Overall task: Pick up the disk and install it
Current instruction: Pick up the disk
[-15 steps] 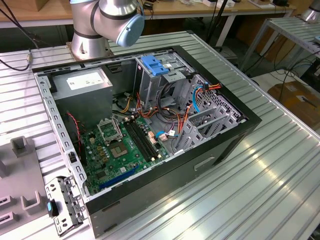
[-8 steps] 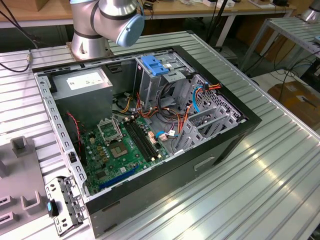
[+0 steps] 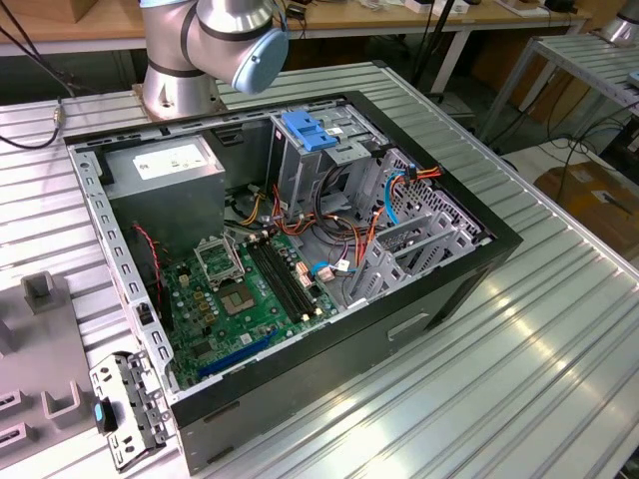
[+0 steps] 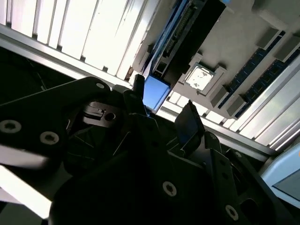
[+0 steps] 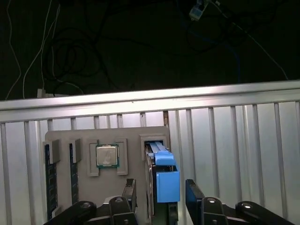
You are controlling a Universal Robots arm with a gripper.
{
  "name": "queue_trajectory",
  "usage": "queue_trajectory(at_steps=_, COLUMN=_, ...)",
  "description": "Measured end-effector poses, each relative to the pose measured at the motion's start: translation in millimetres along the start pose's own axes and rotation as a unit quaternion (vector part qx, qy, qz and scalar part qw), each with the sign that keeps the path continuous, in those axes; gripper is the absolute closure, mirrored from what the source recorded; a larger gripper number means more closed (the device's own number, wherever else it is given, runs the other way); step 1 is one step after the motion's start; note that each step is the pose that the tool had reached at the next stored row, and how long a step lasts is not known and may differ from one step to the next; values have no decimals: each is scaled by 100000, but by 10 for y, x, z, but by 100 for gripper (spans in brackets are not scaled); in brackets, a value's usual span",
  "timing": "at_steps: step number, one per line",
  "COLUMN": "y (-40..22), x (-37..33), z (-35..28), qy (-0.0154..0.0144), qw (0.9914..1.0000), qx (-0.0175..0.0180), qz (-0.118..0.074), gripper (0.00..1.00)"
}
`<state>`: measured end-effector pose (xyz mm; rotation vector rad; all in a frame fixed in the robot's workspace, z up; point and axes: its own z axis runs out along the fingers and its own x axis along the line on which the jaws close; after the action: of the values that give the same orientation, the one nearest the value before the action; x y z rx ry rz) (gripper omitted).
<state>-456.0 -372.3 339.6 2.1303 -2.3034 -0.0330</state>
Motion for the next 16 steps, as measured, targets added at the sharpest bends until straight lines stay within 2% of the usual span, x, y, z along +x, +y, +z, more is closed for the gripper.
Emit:
queue_trajectory(at_steps=6, y=9, x=0, z=36, qy=-398, qw=99999, qx=-30, qz=-76, gripper=46)
queue_trajectory(at_steps=7, y=8, x=2, z=133, qy=-846, qw=99996, qx=-69, qz=-136, gripper=32)
queue_trajectory(at_steps=8, y=8, x=3, z=261, qy=-1201, qw=99993, qx=-95, qz=-159, gripper=33)
queue_trajectory(at_steps=9, y=22, x=6, z=355, qy=-1211, qw=99992, qx=-81, qz=-170, gripper=41)
queue_trajectory(at_steps=10, y=22, x=6, z=357, qy=-1209, qw=99993, qx=-83, qz=-171, gripper=41)
queue_trajectory(at_steps=11, y=22, x=6, z=359, qy=-1208, qw=99993, qx=-83, qz=-172, gripper=49)
queue_trajectory(at_steps=12, y=23, x=6, z=360, qy=-1211, qw=99993, qx=-77, qz=-168, gripper=49)
queue_trajectory(at_steps=13, y=23, x=6, z=364, qy=-1216, qw=99992, qx=-70, qz=-167, gripper=56)
queue_trajectory(at_steps=16, y=23, x=6, z=375, qy=-1203, qw=99989, qx=-30, qz=-906, gripper=56)
